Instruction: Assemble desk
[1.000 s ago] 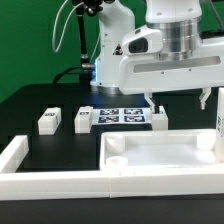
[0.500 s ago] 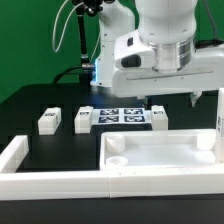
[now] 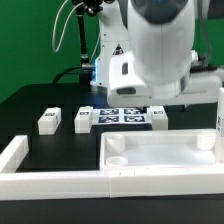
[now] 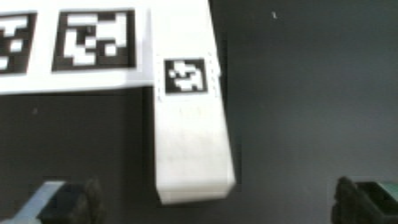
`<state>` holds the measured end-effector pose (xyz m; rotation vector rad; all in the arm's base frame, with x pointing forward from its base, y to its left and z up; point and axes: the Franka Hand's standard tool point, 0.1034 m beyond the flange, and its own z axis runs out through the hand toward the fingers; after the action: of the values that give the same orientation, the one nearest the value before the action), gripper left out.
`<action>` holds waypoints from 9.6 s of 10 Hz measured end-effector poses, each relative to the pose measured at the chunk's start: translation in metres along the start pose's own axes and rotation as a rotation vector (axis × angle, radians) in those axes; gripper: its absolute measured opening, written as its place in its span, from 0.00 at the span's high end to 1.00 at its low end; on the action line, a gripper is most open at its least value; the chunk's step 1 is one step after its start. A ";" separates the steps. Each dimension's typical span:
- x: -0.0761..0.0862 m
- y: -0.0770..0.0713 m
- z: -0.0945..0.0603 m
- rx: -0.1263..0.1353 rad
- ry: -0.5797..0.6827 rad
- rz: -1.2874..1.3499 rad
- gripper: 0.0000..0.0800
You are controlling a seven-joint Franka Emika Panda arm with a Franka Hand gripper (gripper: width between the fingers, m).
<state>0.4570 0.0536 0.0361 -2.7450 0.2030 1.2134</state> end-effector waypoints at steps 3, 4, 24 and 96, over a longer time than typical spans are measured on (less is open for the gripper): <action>0.004 0.000 -0.002 0.001 0.017 0.008 0.19; 0.004 0.003 0.004 0.003 0.008 0.012 0.19; -0.019 0.037 -0.081 0.136 -0.004 0.114 0.64; 0.053 0.068 -0.201 -0.094 1.508 0.056 0.64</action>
Offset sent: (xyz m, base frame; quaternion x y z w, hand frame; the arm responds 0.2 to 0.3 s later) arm 0.0000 0.0000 0.0000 0.0000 0.0000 0.0000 1.0000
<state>0.6263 -0.0521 0.1265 -3.0408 0.3261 -1.0542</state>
